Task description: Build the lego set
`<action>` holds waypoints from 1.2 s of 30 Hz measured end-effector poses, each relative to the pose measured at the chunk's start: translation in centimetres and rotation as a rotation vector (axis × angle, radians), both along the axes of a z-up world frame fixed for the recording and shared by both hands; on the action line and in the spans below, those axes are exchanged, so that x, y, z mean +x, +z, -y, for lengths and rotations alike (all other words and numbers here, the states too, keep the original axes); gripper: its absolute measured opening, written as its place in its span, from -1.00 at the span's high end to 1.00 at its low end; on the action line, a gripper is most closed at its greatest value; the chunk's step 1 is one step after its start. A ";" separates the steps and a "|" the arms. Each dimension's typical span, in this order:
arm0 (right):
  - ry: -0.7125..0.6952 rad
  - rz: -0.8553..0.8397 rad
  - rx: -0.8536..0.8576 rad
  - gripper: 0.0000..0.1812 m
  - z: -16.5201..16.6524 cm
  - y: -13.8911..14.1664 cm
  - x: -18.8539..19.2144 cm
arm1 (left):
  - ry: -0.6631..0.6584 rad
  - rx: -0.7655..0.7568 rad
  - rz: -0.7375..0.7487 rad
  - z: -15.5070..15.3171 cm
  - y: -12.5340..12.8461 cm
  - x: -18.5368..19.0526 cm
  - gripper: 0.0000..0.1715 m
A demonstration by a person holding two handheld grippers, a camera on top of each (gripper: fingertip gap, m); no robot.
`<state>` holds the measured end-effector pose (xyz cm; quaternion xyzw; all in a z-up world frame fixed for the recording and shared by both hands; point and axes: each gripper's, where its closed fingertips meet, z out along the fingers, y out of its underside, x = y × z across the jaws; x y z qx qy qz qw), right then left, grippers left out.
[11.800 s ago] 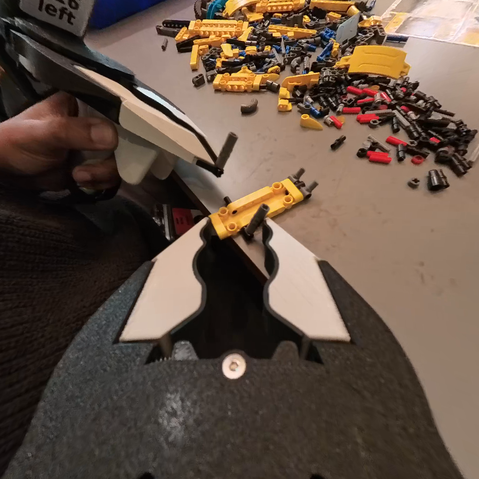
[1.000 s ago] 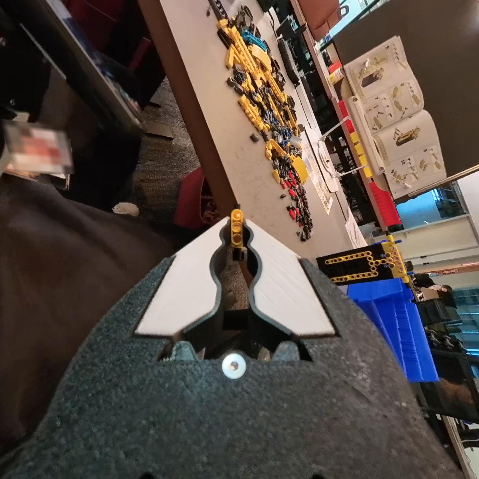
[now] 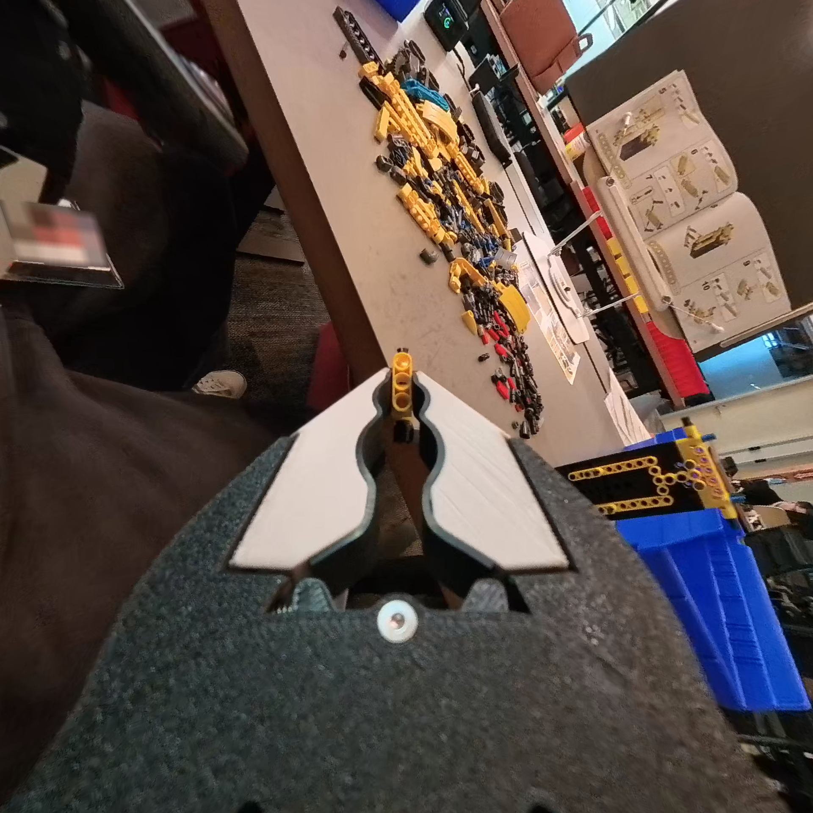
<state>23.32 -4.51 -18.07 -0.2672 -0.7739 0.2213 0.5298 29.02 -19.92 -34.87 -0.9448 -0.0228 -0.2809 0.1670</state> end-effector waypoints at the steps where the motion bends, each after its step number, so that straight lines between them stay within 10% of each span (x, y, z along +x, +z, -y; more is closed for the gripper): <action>1: 0.001 0.001 0.006 0.92 0.1 -0.1 0.1 | -0.016 -0.015 -0.006 0.1 -0.5 0.1 1.00; 13: 0.002 -0.057 0.012 0.92 1.5 2.0 1.7 | -0.109 -0.062 0.084 1.3 -1.1 2.2 0.95; 25: -0.016 -0.102 0.030 0.92 1.4 3.4 2.9 | -0.203 -0.014 -0.260 0.9 -2.8 1.8 0.88; 36: -0.022 -0.085 0.048 0.92 1.4 3.4 2.6 | -0.223 0.034 -0.289 0.8 -2.4 1.8 1.00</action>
